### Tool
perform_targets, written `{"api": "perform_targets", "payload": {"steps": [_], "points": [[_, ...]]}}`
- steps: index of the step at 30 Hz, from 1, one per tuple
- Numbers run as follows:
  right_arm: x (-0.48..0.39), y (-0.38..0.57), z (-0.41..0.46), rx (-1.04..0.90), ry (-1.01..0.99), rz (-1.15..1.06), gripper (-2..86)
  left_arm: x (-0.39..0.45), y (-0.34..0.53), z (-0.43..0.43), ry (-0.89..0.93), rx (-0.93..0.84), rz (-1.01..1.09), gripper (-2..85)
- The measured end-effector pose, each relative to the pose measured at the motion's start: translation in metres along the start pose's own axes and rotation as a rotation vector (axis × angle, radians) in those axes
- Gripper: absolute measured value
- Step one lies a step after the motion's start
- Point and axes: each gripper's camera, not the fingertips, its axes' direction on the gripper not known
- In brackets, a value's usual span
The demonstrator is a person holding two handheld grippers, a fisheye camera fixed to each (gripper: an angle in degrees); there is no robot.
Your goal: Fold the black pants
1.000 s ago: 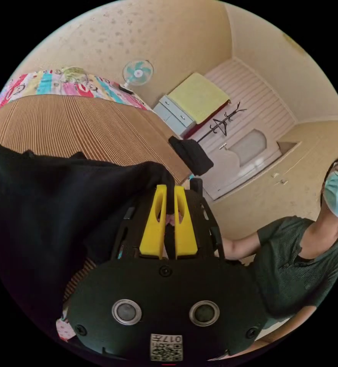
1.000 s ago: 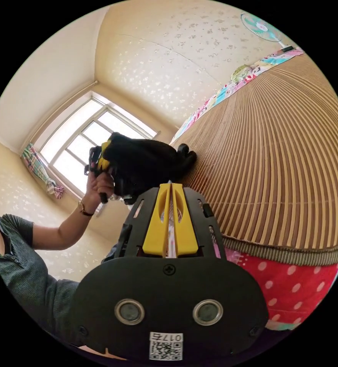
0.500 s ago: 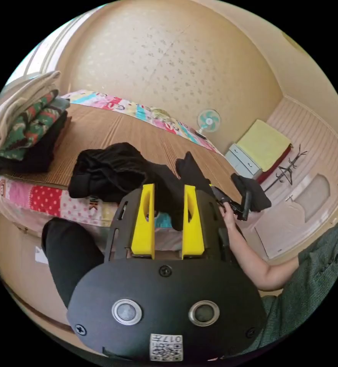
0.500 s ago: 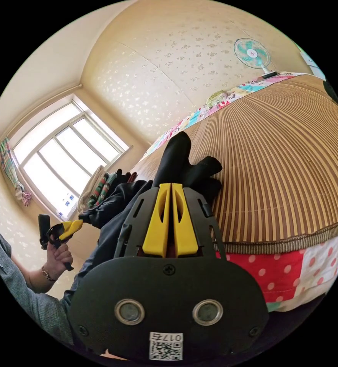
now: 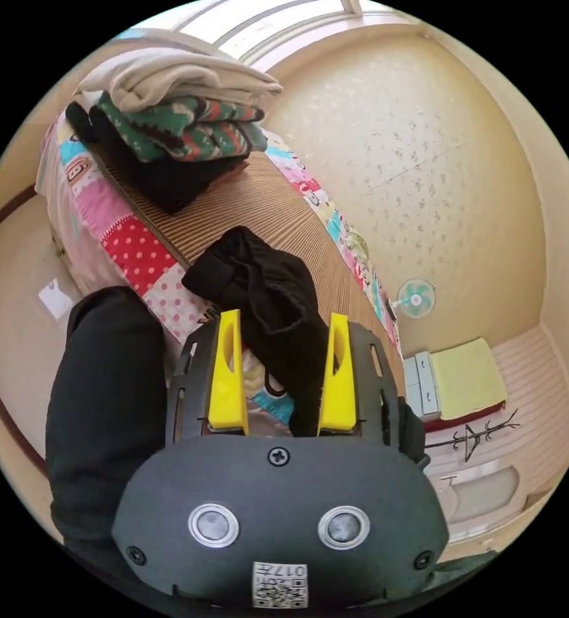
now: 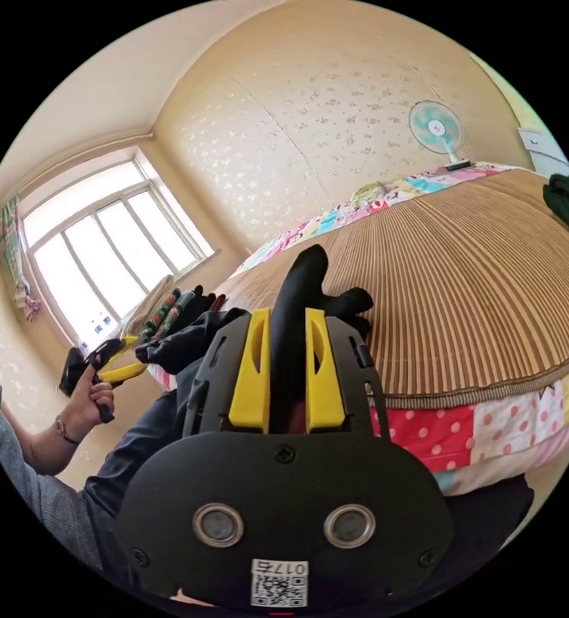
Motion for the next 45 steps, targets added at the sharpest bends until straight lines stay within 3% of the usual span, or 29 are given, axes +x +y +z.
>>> {"api": "perform_targets", "payload": {"steps": [6, 12, 14, 16, 19, 23, 26, 31, 35, 39, 43, 45], "points": [[-0.129, 0.022, 0.009, -0.057, -0.088, -0.358, 19.8, -0.012, -0.016, 0.038, 0.181, -0.16, -0.189, 5.9], [-0.281, 0.048, 0.075, -0.253, -0.12, -0.712, 22.0, 0.074, 0.004, -0.008, 0.325, -0.117, 0.105, 5.0], [-0.314, 0.051, 0.101, -0.269, -0.094, -0.719, 19.7, 0.098, 0.015, -0.018, 0.333, -0.143, 0.21, 5.1], [-0.343, 0.04, 0.125, -0.246, -0.029, -0.604, 11.4, 0.112, 0.024, -0.034, 0.32, -0.134, 0.292, 5.1], [-0.364, 0.018, 0.124, -0.163, -0.157, -0.483, 6.2, 0.117, 0.037, -0.072, 0.298, -0.039, 0.435, 6.5], [-0.41, -0.007, 0.115, -0.099, 0.002, -0.524, 4.5, 0.081, 0.068, -0.135, 0.275, 0.201, 0.476, 9.8], [-0.447, -0.028, 0.093, -0.025, -0.005, -0.563, 4.1, 0.047, 0.096, -0.155, 0.128, 0.275, 0.361, 16.2], [-0.52, -0.059, 0.034, 0.138, 0.054, -0.631, 3.7, 0.022, 0.135, -0.139, 0.154, 0.121, 0.237, 23.8], [-0.567, -0.078, -0.016, 0.212, 0.038, -0.681, 3.4, 0.05, 0.161, -0.136, 0.125, 0.129, 0.383, 25.0], [-0.61, -0.098, -0.087, 0.296, -0.039, -0.699, 3.4, 0.099, 0.171, -0.167, 0.343, 0.255, 0.558, 24.2], [-0.633, -0.126, -0.169, 0.387, -0.106, -0.671, 3.5, 0.164, 0.184, -0.206, 0.373, 0.381, 0.8, 23.4], [-0.639, -0.141, -0.206, 0.431, -0.148, -0.66, 3.5, 0.189, 0.199, -0.249, 0.524, 0.464, 0.927, 22.7]]}}
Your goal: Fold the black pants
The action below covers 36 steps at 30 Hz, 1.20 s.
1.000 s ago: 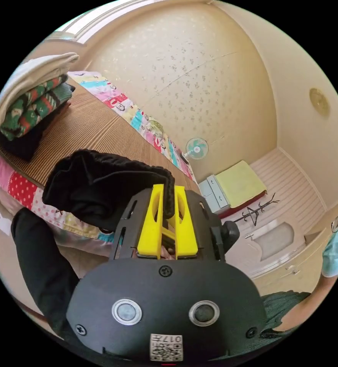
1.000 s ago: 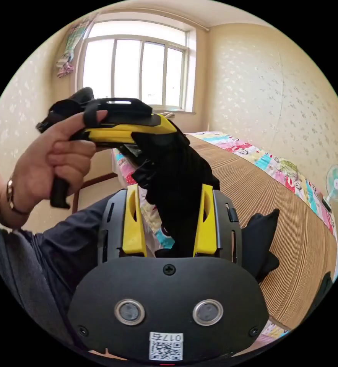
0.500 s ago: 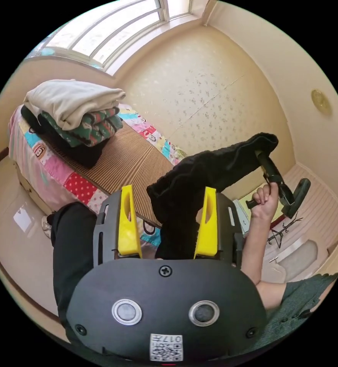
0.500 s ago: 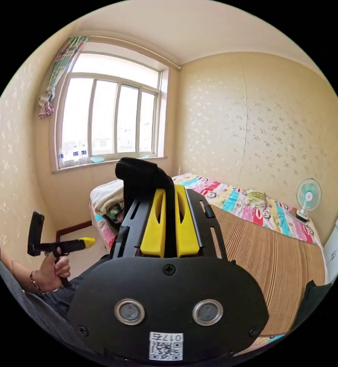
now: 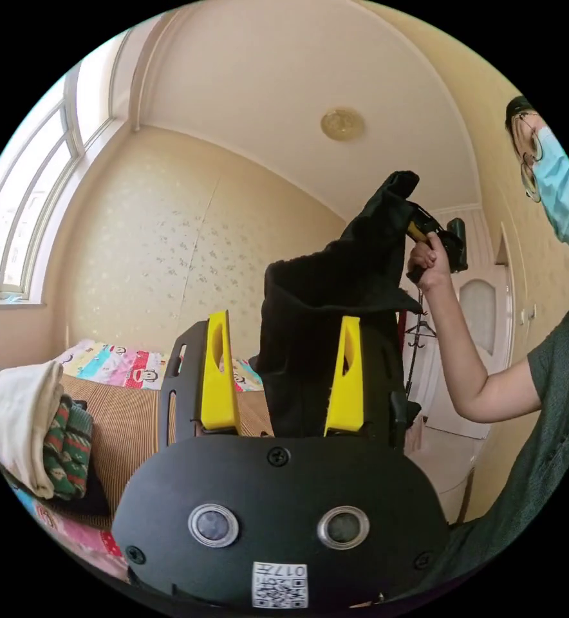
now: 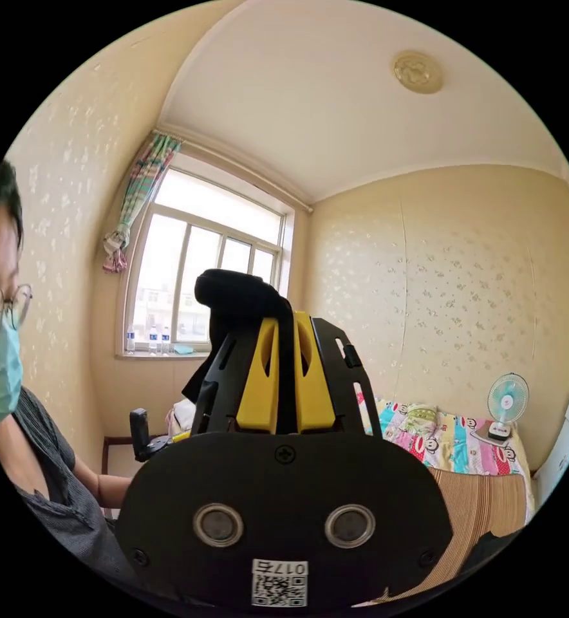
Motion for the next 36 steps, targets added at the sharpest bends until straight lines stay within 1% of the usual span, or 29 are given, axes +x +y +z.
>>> {"api": "perform_targets", "payload": {"steps": [2, 4, 5, 7, 9, 10, 12, 13, 15, 16, 17, 19, 21, 22, 23, 24, 25, 26, 27, 30, 32, 33, 36], "points": [[0.007, -0.029, -0.025, 0.053, -0.046, 0.021, 3.5, 0.019, -0.015, -0.016, 0.065, 0.047, 0.001, 22.7], [0.014, -0.066, -0.052, 0.105, -0.114, 0.059, 3.4, 0.035, -0.023, -0.02, 0.144, 0.033, -0.035, 23.4], [0.015, -0.074, -0.056, 0.114, -0.135, 0.067, 3.4, 0.053, -0.03, -0.015, 0.185, -0.003, -0.024, 24.6], [0.016, -0.103, -0.064, 0.144, -0.255, 0.087, 3.4, 0.091, -0.043, -0.007, 0.17, -0.029, 0.058, 26.1], [0.014, -0.12, -0.064, 0.165, -0.323, 0.089, 3.4, 0.146, -0.069, -0.003, 0.16, 0.001, 0.191, 25.3], [0.011, -0.129, -0.061, 0.178, -0.314, 0.109, 3.4, 0.16, -0.076, -0.004, 0.168, 0.02, 0.226, 24.6], [0.008, -0.142, -0.058, 0.188, -0.28, 0.146, 3.3, 0.212, -0.103, -0.019, 0.195, 0.133, 0.374, 18.4], [0.009, -0.15, -0.057, 0.191, -0.291, 0.163, 3.2, 0.223, -0.109, -0.023, 0.203, 0.166, 0.409, 16.0], [0.013, -0.16, -0.056, 0.201, -0.343, 0.183, 3.1, 0.252, -0.136, -0.041, 0.172, 0.287, 0.47, 6.8], [0.018, -0.167, -0.058, 0.206, -0.362, 0.2, 3.1, 0.256, -0.144, -0.044, 0.159, 0.312, 0.466, 4.5], [0.02, -0.171, -0.059, 0.205, -0.357, 0.212, 3.1, 0.256, -0.163, -0.052, 0.131, 0.355, 0.416, 3.6], [0.026, -0.186, -0.066, 0.196, -0.284, 0.23, 3.0, 0.247, -0.2, -0.06, 0.148, 0.36, 0.351, 2.5], [0.029, -0.198, -0.072, 0.175, -0.248, 0.201, 2.9, 0.213, -0.253, -0.07, 0.219, 0.358, 0.197, 1.1], [0.032, -0.206, -0.076, 0.157, -0.248, 0.177, 2.9, 0.201, -0.265, -0.073, 0.231, 0.37, 0.148, 0.9], [0.034, -0.21, -0.079, 0.15, -0.255, 0.166, 2.9, 0.179, -0.285, -0.081, 0.238, 0.406, 0.054, 0.3], [0.038, -0.217, -0.085, 0.13, -0.289, 0.135, 2.8, 0.165, -0.305, -0.087, 0.226, 0.417, 0.022, 0.1], [0.042, -0.224, -0.092, 0.122, -0.339, 0.1, 2.8, 0.162, -0.317, -0.089, 0.202, 0.407, 0.038, -0.1], [0.045, -0.227, -0.095, 0.118, -0.359, 0.091, 2.8, 0.162, -0.337, -0.091, 0.137, 0.411, 0.08, -0.2], [0.052, -0.235, -0.098, 0.077, -0.383, 0.1, 2.8, 0.162, -0.35, -0.093, 0.097, 0.44, 0.094, -0.3], [0.066, -0.255, -0.09, -0.084, -0.417, 0.096, 2.7, 0.156, -0.381, -0.09, 0.103, 0.442, 0.053, -0.3], [0.073, -0.256, -0.084, -0.136, -0.434, 0.098, 2.7, 0.148, -0.392, -0.086, 0.14, 0.436, 0.034, -0.3], [0.078, -0.252, -0.079, -0.161, -0.434, 0.114, 2.7, 0.144, -0.394, -0.081, 0.127, 0.433, 0.047, -0.3], [0.092, -0.224, -0.066, -0.191, -0.378, 0.133, 2.7, 0.136, -0.372, -0.06, 0.025, 0.444, 0.094, -0.3]]}}
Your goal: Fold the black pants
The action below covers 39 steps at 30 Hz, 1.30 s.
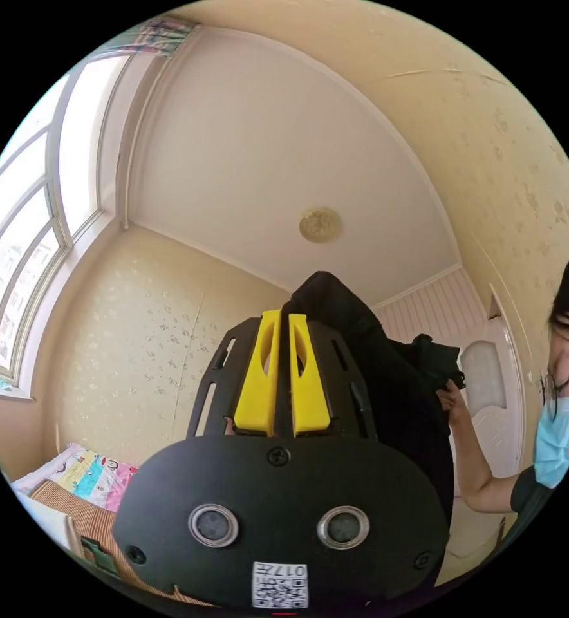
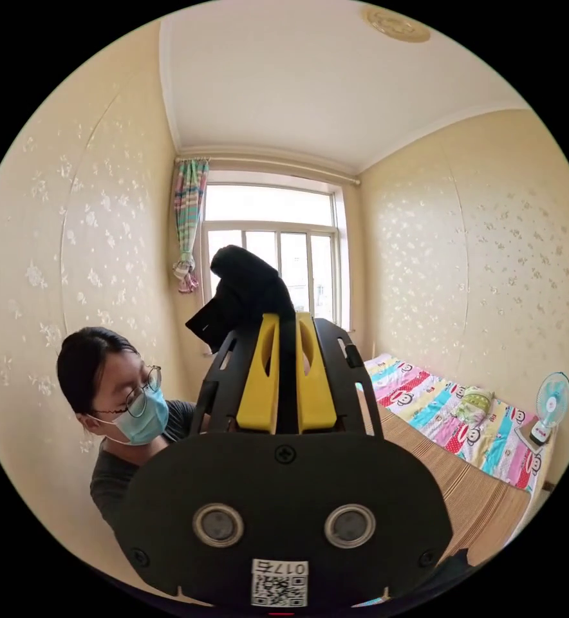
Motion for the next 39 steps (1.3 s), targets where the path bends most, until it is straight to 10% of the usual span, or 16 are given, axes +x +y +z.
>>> {"api": "perform_targets", "payload": {"steps": [7, 12, 16, 23, 29, 39], "points": [[0.136, 0.044, 0.059, 0.015, 0.059, 0.143, 3.1, -0.064, 0.084, 0.086, -0.114, -0.1, 0.036, -0.3], [0.368, -0.025, 0.129, 0.052, 0.4, 0.287, 4.2, -0.259, 0.135, 0.408, -0.36, -0.613, 0.061, 0.9], [0.529, 0.018, 0.168, 0.129, 0.744, 0.625, 4.0, -0.399, 0.206, 0.501, -0.582, -0.951, -0.075, 6.7], [0.581, 0.254, 0.258, -0.328, 0.636, 0.439, 5.9, -0.478, 0.495, 0.404, -0.309, -1.279, -0.046, 9.5], [0.546, 0.514, 0.253, -0.603, 0.547, 0.779, 7.1, -0.414, 0.727, 0.237, 0.022, -1.676, -0.247, 10.3], [0.411, 0.591, 0.209, -0.767, 0.493, 0.803, 8.4, -0.384, 0.693, 0.09, -0.216, -1.569, -0.377, 14.1]]}}
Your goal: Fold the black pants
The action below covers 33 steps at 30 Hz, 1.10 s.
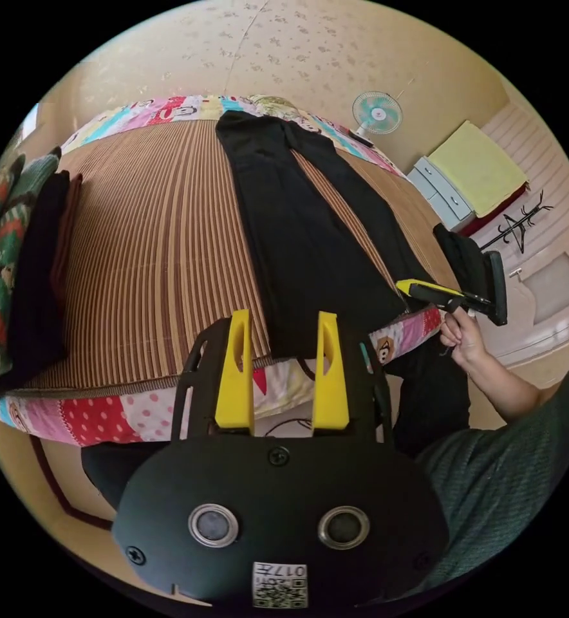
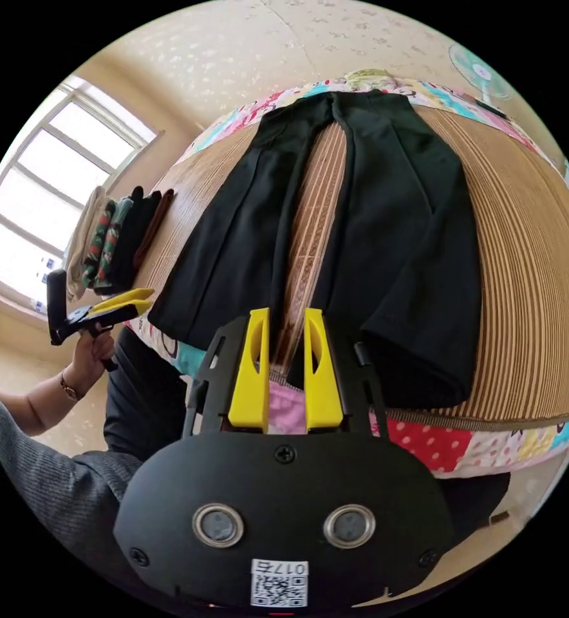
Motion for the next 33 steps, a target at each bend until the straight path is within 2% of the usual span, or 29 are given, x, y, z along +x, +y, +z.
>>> {"api": "perform_targets", "payload": {"steps": [2, 5, 7, 9, 11, 13, 17, 20, 24, 27, 29, 30, 32, 33], "points": [[-0.005, 0.006, -0.02, 0.079, -0.006, -0.003, 8.6, -0.007, -0.006, -0.011, 0.026, 0.029, 0.006, 14.1], [-0.009, -0.005, -0.033, 0.116, -0.072, -0.038, 9.2, -0.024, -0.021, -0.008, -0.055, 0.035, -0.035, 13.9], [0.005, -0.016, -0.012, 0.024, -0.03, 0.007, 7.9, -0.039, -0.03, 0.019, -0.077, -0.085, -0.135, 13.4], [0.01, -0.018, 0.0, -0.042, 0.003, -0.025, 5.0, -0.043, -0.031, 0.018, -0.156, -0.037, -0.206, 9.9], [0.011, -0.017, -0.004, -0.094, -0.003, -0.097, 3.2, -0.046, -0.033, 0.017, -0.177, -0.074, -0.211, 7.0], [0.019, -0.01, -0.018, -0.178, -0.048, -0.1, 2.3, -0.049, -0.026, 0.014, -0.149, -0.109, -0.195, 5.0], [0.022, 0.021, -0.052, -0.173, -0.059, -0.189, 2.1, -0.055, 0.011, -0.012, -0.041, -0.054, -0.118, 3.7], [0.042, 0.035, -0.083, -0.178, 0.061, -0.184, 3.1, -0.073, 0.04, -0.026, -0.029, -0.058, -0.167, 2.1], [0.093, 0.036, -0.154, 0.075, 0.32, -0.016, 9.9, -0.1, 0.068, -0.052, 0.015, -0.028, -0.251, 1.8], [0.131, 0.022, -0.169, 0.089, 0.418, 0.065, 12.9, -0.111, 0.072, -0.067, 0.033, 0.005, -0.262, 3.6], [0.153, 0.012, -0.152, -0.033, 0.337, 0.014, 12.8, -0.114, 0.068, -0.072, 0.02, -0.005, -0.255, 4.3], [0.168, 0.009, -0.142, -0.091, 0.233, -0.034, 11.5, -0.116, 0.064, -0.074, 0.017, -0.008, -0.252, 4.5], [0.191, 0.011, -0.161, -0.049, 0.139, -0.01, 8.0, -0.118, 0.06, -0.079, 0.035, 0.001, -0.257, 4.7], [0.211, 0.011, -0.178, -0.049, 0.024, 0.055, 5.3, -0.121, 0.058, -0.083, 0.056, 0.012, -0.262, 4.7]]}}
